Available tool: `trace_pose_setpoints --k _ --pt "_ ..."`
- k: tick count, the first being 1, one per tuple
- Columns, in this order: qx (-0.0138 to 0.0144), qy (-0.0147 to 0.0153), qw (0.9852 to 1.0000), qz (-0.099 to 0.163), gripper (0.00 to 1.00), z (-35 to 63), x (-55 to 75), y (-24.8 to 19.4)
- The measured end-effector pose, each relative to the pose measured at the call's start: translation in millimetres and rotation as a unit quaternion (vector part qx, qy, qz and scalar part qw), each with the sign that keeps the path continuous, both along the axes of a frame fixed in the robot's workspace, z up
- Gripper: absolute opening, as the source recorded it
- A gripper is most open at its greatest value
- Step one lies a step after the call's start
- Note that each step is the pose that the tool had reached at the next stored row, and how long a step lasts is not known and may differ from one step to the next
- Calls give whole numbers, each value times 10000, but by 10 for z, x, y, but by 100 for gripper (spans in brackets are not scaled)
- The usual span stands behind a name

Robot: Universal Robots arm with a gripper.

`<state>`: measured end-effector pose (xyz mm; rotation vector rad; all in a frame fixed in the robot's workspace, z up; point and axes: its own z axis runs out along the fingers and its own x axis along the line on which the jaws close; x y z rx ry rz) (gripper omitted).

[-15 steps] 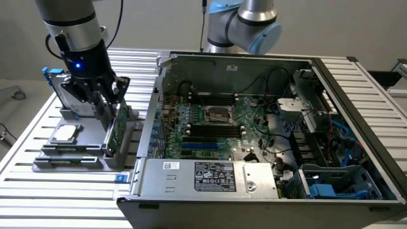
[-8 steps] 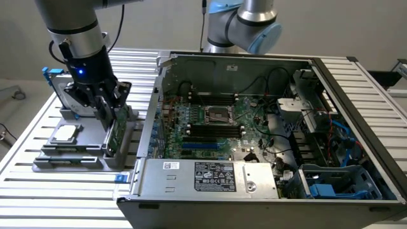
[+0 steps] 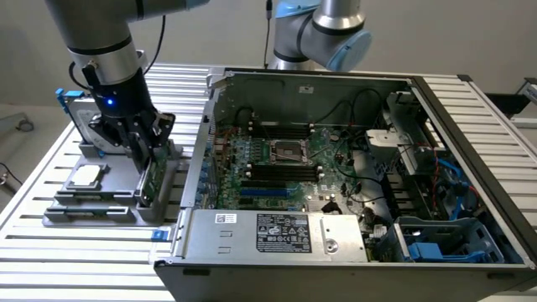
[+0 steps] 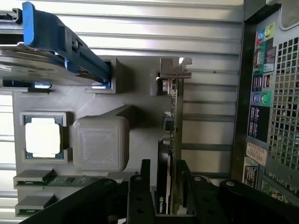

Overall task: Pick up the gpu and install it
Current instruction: 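Pick up the gpu and move the gpu toward the slot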

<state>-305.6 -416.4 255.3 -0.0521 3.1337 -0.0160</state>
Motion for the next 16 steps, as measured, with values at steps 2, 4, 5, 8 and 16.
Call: trace_pose_setpoints --k 2,4,5,8,16 --pt "-14 -8 10000 0 36 -28 0 0" --pt "-31 -16 10000 0 36 -55 0 -1" --pt "-39 -20 10000 0 36 -68 0 -1" --pt "-53 -30 10000 0 36 -95 1 -1" --pt "-57 -35 10000 -1 36 -114 3 -1"
